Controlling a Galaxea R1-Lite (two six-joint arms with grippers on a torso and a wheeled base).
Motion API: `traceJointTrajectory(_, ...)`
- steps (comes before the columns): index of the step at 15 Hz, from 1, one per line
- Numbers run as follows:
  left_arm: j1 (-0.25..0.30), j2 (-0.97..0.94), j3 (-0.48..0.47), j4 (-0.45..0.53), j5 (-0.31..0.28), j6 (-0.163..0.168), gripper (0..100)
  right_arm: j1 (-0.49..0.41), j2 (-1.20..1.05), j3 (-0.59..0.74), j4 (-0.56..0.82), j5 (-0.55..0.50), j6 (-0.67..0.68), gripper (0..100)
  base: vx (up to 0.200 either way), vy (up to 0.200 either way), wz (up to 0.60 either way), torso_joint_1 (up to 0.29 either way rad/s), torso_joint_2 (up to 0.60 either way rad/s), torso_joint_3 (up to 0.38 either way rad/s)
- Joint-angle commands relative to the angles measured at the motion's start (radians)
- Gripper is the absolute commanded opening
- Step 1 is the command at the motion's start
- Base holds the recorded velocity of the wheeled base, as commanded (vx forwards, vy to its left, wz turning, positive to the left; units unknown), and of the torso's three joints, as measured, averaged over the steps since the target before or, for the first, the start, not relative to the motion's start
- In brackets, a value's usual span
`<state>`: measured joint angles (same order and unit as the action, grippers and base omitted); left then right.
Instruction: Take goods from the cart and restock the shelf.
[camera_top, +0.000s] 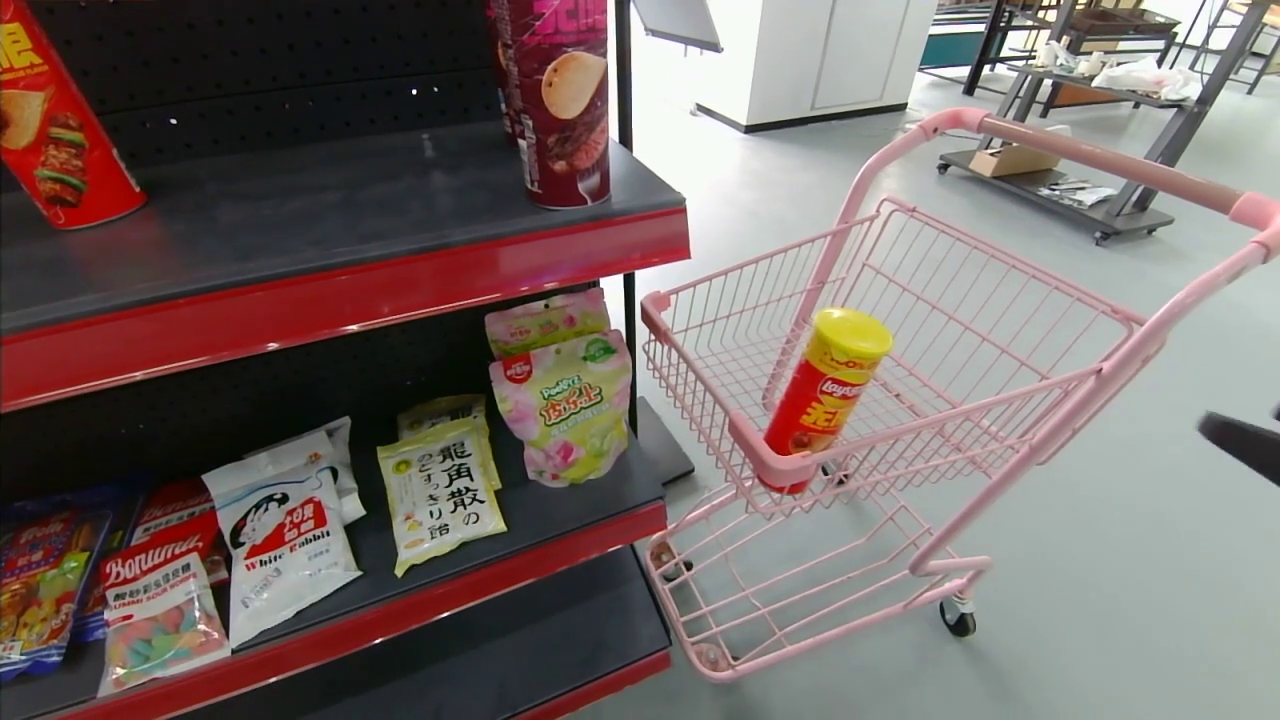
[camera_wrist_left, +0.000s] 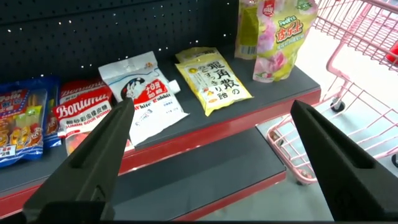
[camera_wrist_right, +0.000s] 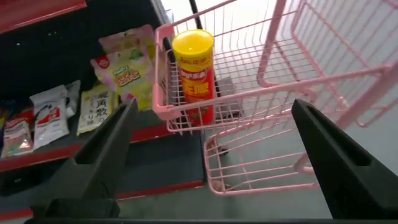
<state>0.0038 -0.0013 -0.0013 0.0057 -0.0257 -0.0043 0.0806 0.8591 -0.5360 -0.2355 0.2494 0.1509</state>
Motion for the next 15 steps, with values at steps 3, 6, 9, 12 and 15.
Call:
traceJointTrajectory(3, 0.001, 0.001, 0.000, 0.000, 0.000, 0.000, 100, 0.062, 0.561, -0.058, -0.303, 0.171, 0.003, 100, 0.000, 0.000, 0.00, 0.000, 0.00, 0.000)
traceJointTrajectory(6, -0.001, 0.001, 0.000, 0.000, 0.000, 0.000, 100, 0.082, 0.701, -0.059, -0.419, 0.171, -0.002, 100, 0.000, 0.000, 0.00, 0.000, 0.00, 0.000)
traceJointTrajectory(9, 0.001, 0.001, 0.000, 0.000, 0.000, 0.000, 100, 0.111, 0.782, -0.064, -0.501, 0.169, 0.001, 100, 0.000, 0.000, 0.00, 0.000, 0.00, 0.000)
traceJointTrajectory(12, 0.001, 0.001, 0.001, 0.000, 0.000, 0.001, 100, 0.113, 0.844, -0.099, -0.510, 0.169, 0.006, 100, 0.000, 0.000, 0.00, 0.000, 0.00, 0.000)
traceJointTrajectory(15, 0.001, 0.001, 0.000, 0.000, 0.000, 0.001, 100, 0.113, 0.903, -0.176, -0.510, 0.168, 0.009, 100, 0.000, 0.000, 0.00, 0.000, 0.00, 0.000)
